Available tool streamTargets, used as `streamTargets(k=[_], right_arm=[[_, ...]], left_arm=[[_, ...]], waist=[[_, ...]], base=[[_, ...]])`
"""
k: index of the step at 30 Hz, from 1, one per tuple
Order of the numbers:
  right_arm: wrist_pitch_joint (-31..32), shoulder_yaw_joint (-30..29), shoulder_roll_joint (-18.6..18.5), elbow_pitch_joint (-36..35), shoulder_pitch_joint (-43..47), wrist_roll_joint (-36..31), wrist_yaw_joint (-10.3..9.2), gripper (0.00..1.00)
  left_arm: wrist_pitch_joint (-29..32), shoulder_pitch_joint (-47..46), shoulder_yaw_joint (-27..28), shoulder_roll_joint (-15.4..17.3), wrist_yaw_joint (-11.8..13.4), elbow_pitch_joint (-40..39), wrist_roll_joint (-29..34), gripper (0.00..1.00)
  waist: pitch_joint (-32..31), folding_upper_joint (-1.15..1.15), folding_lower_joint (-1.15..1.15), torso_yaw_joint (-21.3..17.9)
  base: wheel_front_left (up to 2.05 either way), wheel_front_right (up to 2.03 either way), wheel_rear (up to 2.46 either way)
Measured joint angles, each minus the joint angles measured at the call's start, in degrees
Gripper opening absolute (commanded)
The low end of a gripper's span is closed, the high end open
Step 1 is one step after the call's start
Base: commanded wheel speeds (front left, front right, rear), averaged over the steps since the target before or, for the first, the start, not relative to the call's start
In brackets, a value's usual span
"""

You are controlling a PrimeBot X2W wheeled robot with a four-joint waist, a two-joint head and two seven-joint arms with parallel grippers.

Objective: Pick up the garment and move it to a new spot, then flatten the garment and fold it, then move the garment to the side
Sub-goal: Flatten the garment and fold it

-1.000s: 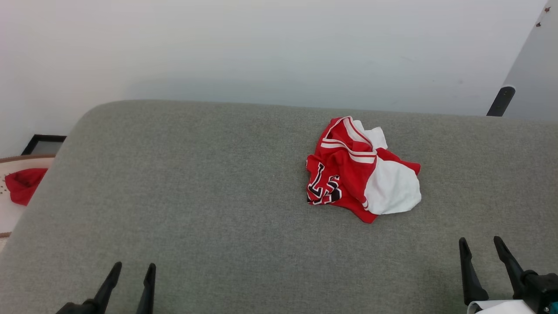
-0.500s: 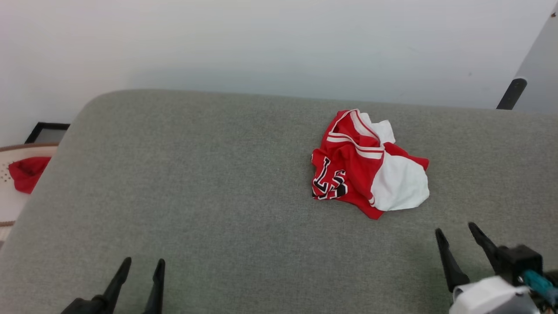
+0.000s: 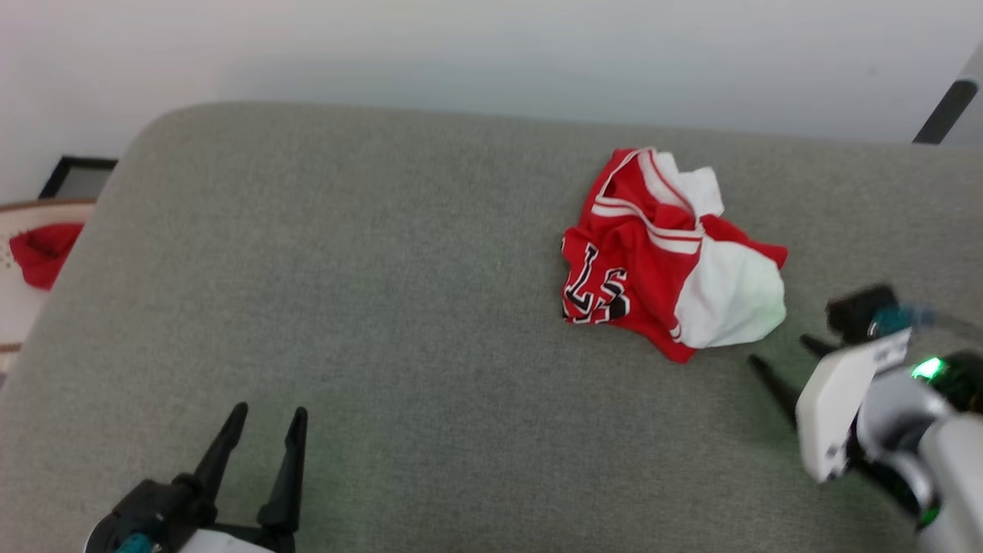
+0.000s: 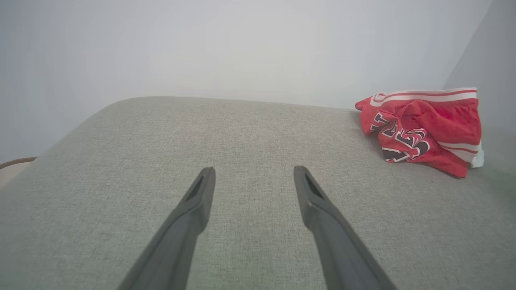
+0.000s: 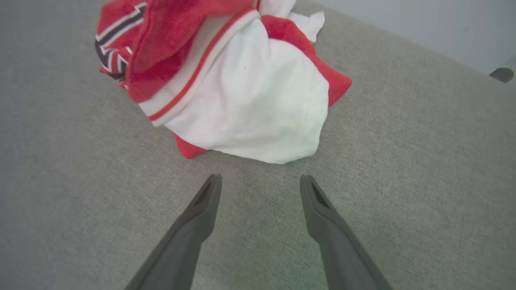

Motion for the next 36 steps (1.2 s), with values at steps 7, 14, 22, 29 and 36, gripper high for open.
streamTargets(k=[7, 14, 22, 29, 36], right_arm=[[13.68, -2.34, -2.70, 2.29, -9.34, 5.48, 0.00, 1.00], [23.80, -2.77, -3.39, 4.64, -15.14, 7.95, 0.00, 1.00], [25.37, -1.65, -2.43, 5.73, -18.01, 8.21, 0.00, 0.63], [23.65, -0.55, -2.46, 4.77, -17.84, 9.44, 0.00, 0.00], [21.48, -2.55, -3.69, 2.68, -15.16, 9.92, 0.01, 0.00]], left_arm=[[0.01, -2.42, -0.51, 0.27, 0.00, -0.13, -0.88, 1.00], [0.01, -4.64, -1.38, 0.30, 0.00, 0.12, -1.44, 1.00], [0.01, -6.83, -2.31, 0.19, 0.00, 0.58, -1.91, 1.00], [0.01, -7.01, -2.34, 0.18, 0.00, 1.05, -2.04, 1.00], [0.01, -6.95, -2.12, 0.21, 0.00, 1.14, -2.04, 1.00]], waist=[[3.98, 0.00, 0.00, 0.87], [7.43, 0.00, 0.00, 1.57], [10.11, 0.00, 0.00, 2.12], [10.36, 0.00, 0.00, 1.93], [9.61, 0.00, 0.00, 0.88]], base=[[0.00, 0.00, 0.00], [0.00, 0.00, 0.00], [0.00, 0.00, 0.00], [0.00, 0.00, 0.00], [0.00, 0.00, 0.00]])
